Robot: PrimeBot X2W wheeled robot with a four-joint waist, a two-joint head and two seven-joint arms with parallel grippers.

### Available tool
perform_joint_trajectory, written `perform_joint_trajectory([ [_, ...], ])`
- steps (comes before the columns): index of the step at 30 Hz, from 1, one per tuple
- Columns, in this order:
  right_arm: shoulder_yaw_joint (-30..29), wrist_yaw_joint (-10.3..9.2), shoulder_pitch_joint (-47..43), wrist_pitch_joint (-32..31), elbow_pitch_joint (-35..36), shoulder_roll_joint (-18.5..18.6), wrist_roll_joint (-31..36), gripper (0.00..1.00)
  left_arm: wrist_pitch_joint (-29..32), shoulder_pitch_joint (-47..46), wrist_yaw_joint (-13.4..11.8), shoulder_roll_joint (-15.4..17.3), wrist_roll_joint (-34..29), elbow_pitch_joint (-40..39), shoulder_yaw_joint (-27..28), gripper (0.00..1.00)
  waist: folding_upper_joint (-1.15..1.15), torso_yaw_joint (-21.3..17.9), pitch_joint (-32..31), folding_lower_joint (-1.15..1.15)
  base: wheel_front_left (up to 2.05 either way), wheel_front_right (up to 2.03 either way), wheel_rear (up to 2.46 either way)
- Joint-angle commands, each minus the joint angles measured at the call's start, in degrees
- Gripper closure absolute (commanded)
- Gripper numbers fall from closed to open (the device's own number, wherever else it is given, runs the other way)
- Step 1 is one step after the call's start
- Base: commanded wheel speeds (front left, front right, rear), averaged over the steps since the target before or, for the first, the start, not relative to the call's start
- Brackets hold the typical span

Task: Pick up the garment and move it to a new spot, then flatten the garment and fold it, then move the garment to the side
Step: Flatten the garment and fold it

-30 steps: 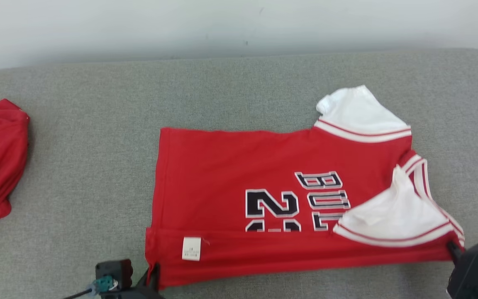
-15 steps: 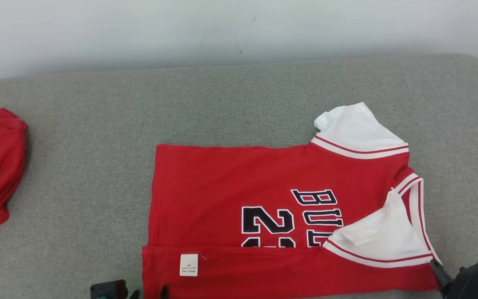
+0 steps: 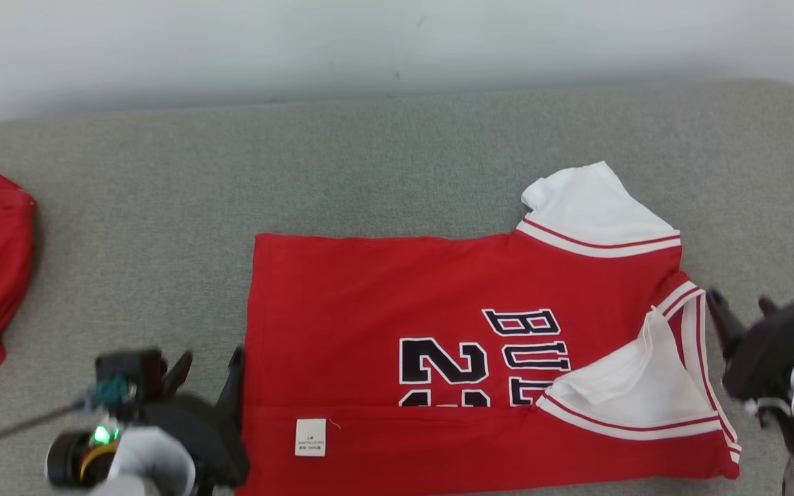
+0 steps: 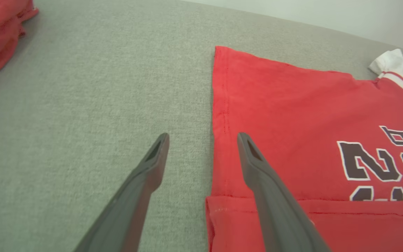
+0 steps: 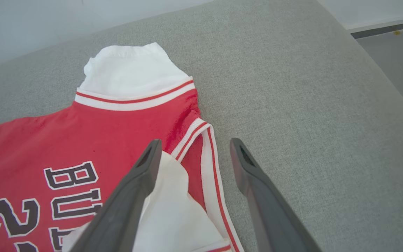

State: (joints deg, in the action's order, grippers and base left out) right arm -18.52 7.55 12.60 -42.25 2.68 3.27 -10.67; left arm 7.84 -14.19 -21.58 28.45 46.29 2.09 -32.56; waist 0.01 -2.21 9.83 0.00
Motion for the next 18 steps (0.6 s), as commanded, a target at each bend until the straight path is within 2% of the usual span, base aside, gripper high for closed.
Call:
perform_joint_trajectory([
  [1,0.85,-0.13,3.24,-1.11,-1.0,1.3,0.54,0.0,1.71,-3.4,1.48,0.09,-0.2,0.55,-0.32,0.0,-0.01,-0.62,1.58,0.0,0.0,0.0,0.0],
  [5,4.18,-0.13,12.37,-3.33,-5.03,2.97,-0.33,0.0,6.04,-12.35,4.04,0.05,-0.32,3.49,-0.63,0.0,-0.01,-1.51,5.09,0.0,0.0,0.0,0.0],
  [6,6.18,-0.13,16.84,-4.36,-7.76,3.79,-0.91,0.0,8.66,-16.73,4.76,-0.36,-0.31,5.63,-1.01,0.0,-0.01,-2.02,7.26,0.0,0.0,0.0,0.0],
  [11,10.94,-0.13,27.97,-4.22,-15.03,6.52,-0.65,0.0,15.03,-27.6,6.44,-0.86,-1.32,11.22,-2.28,0.0,-0.01,-3.04,12.59,0.0,0.0,0.0,0.0],
  [18,15.23,-0.13,37.13,-1.79,-22.09,8.72,-0.72,0.0,22.14,-35.47,7.89,-0.33,-2.84,15.77,-4.67,0.0,-0.01,-3.48,16.82,0.0,0.0,0.0,0.0],
])
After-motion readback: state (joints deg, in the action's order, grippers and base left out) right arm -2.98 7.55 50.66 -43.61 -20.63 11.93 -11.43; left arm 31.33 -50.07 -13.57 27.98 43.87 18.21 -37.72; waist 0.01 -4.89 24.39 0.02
